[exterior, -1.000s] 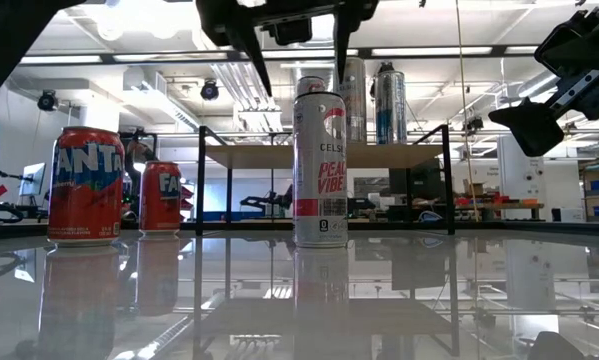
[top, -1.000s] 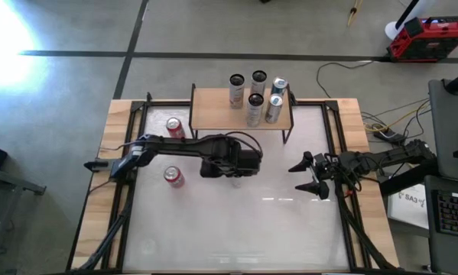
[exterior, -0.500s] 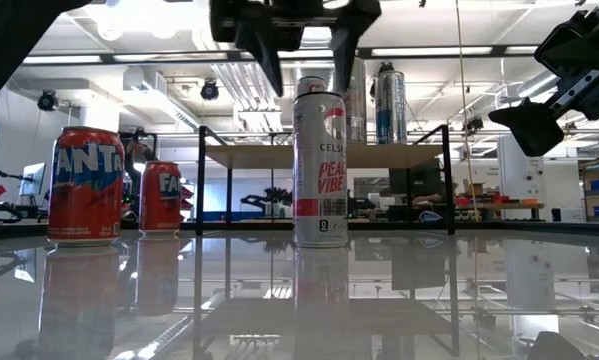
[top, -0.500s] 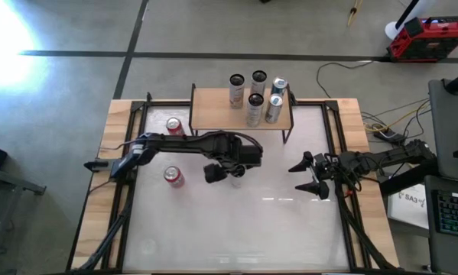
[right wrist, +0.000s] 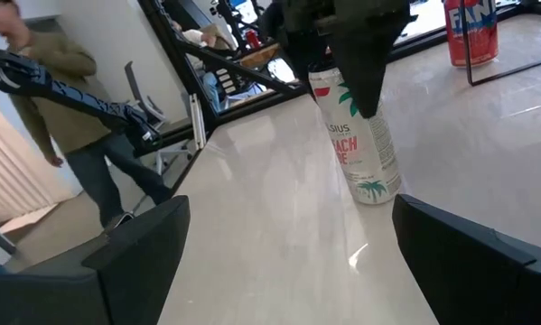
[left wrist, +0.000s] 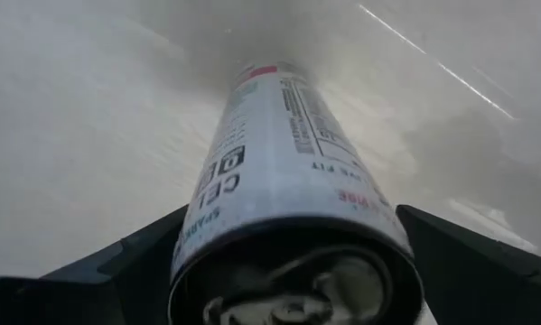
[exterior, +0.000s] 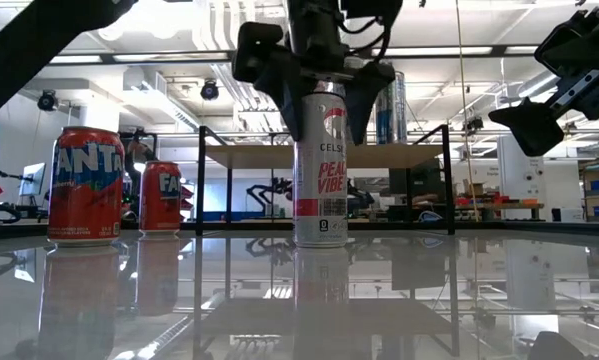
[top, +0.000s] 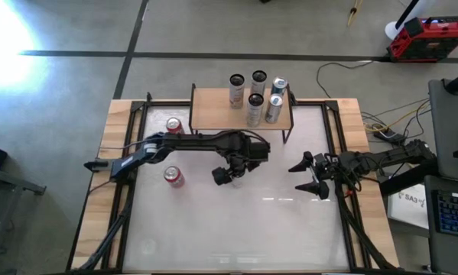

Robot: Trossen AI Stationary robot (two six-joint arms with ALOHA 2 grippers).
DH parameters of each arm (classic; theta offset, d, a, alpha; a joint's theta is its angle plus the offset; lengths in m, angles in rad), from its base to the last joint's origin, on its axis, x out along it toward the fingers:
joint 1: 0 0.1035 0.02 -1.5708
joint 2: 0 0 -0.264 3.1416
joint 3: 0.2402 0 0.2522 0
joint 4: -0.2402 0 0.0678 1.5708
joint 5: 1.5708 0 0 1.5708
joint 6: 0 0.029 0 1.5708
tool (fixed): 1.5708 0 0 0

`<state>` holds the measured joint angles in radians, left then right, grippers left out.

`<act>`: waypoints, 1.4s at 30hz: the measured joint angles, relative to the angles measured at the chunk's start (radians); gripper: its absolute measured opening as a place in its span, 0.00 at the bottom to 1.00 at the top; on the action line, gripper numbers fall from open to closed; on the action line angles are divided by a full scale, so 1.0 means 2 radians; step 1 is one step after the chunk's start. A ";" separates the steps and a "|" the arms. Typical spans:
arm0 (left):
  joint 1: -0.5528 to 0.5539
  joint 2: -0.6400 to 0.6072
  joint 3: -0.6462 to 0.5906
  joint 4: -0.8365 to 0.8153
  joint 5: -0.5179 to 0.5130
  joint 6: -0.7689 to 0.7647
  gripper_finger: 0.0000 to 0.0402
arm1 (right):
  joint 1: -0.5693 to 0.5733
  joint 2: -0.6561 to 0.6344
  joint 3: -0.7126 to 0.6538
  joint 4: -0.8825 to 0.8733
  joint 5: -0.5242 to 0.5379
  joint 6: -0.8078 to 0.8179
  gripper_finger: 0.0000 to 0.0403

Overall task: Place canned beverage on shelf
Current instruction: Put the white pink soda can on the shelf aligned with the other white pink soda can

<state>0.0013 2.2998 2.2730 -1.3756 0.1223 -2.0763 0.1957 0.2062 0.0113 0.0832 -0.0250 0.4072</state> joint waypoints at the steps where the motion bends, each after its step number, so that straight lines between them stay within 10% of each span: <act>1: 0.000 0.001 0.000 0.000 0.000 0.003 0.87 | 0.000 0.000 0.000 0.000 0.000 0.000 0.92; 15: -0.003 0.001 -0.001 -0.020 -0.003 0.009 0.58 | 0.000 0.000 0.000 0.000 0.000 0.000 0.92; 33: 0.003 -0.021 0.040 -0.068 -0.017 0.075 0.58 | 0.000 0.000 0.000 0.000 0.000 0.000 0.92; 42: 0.025 -0.036 0.041 -0.081 -0.019 0.274 0.60 | 0.000 0.000 0.000 0.000 0.000 0.000 0.92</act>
<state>0.0512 2.2282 2.3551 -1.5379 0.0848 -1.5279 0.1959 0.2058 0.0109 0.0834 -0.0250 0.4072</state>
